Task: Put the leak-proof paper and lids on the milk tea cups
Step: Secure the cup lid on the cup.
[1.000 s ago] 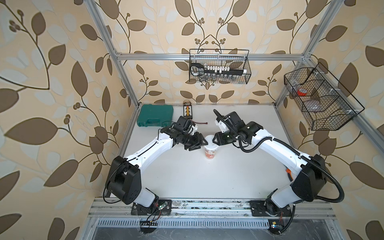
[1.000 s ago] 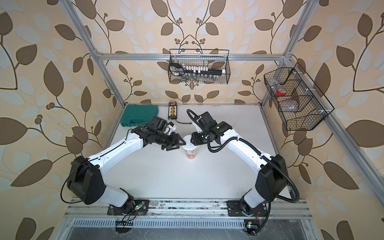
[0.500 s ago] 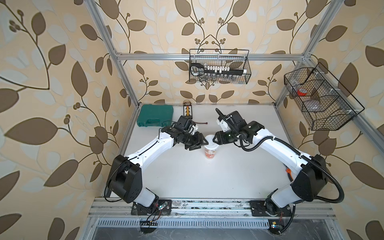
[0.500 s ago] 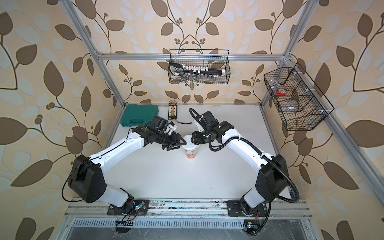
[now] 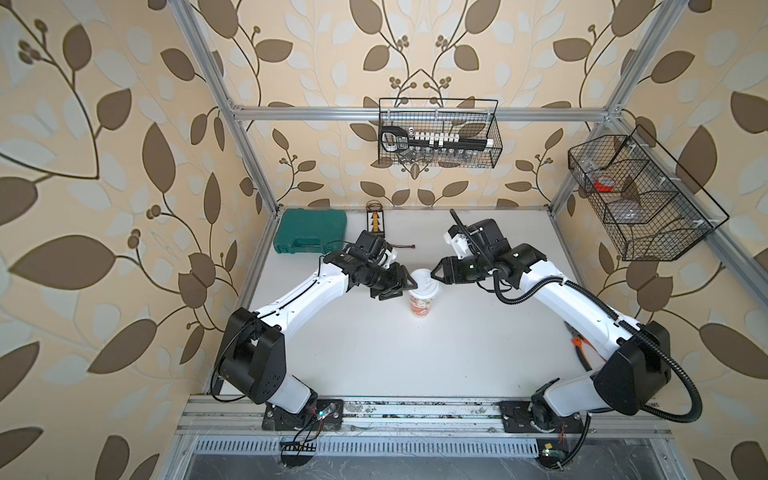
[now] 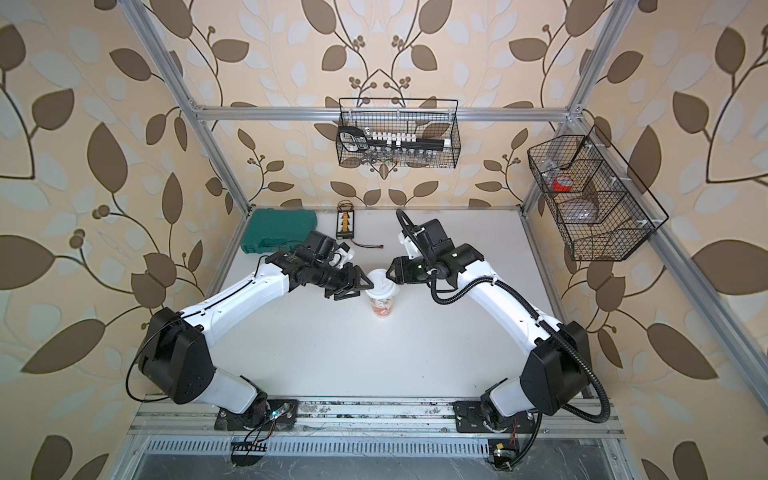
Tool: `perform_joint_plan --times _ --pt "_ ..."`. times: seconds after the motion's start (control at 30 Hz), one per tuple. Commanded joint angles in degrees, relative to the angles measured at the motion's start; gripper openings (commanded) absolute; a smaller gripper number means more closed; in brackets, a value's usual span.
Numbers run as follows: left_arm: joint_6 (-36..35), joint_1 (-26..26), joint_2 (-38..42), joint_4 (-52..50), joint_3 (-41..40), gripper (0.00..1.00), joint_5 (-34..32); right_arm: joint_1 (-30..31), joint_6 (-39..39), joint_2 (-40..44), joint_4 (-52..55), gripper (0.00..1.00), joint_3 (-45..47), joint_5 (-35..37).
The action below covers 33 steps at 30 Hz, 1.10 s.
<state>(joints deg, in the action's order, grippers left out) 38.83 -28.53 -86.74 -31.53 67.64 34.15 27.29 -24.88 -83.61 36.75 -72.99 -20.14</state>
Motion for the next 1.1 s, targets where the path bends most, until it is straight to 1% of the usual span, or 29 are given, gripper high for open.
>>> perform_joint_plan --times 0.0,0.17,0.33,0.4,0.47,0.53,0.63,1.07 --pt "-1.6 -0.38 -0.94 -2.22 0.9 0.57 -1.89 -2.57 -2.27 2.01 -4.12 0.49 3.27 -6.01" --pt "-1.57 -0.32 -0.88 -2.22 0.99 0.57 -1.72 -5.35 -4.46 2.43 -6.93 0.43 5.8 -11.05" --pt "-1.54 -0.38 -0.78 -2.23 0.94 0.57 -1.64 -5.89 -5.25 1.29 -7.82 0.39 6.2 -12.66" --pt "-1.56 -0.38 -0.89 -2.22 0.96 0.57 -1.64 -6.23 -5.52 0.66 -7.97 0.35 6.43 -13.47" --pt "-1.58 -0.38 -0.86 -2.22 0.97 0.57 -1.63 -6.49 -5.83 0.26 -8.1 0.34 6.8 -13.53" --pt "-1.57 -0.36 -0.83 -2.22 0.99 0.57 -1.63 -6.64 -6.08 -0.08 -8.52 0.31 7.28 -14.08" --pt "-1.56 -0.34 -0.91 -2.22 1.02 0.57 -1.63 -6.82 -6.23 -0.8 -8.71 0.29 7.71 -14.64" --pt "-1.55 -0.38 -1.15 -2.07 1.05 0.57 -1.45 -6.89 -5.88 -2.95 -8.77 0.3 8.44 -17.07"
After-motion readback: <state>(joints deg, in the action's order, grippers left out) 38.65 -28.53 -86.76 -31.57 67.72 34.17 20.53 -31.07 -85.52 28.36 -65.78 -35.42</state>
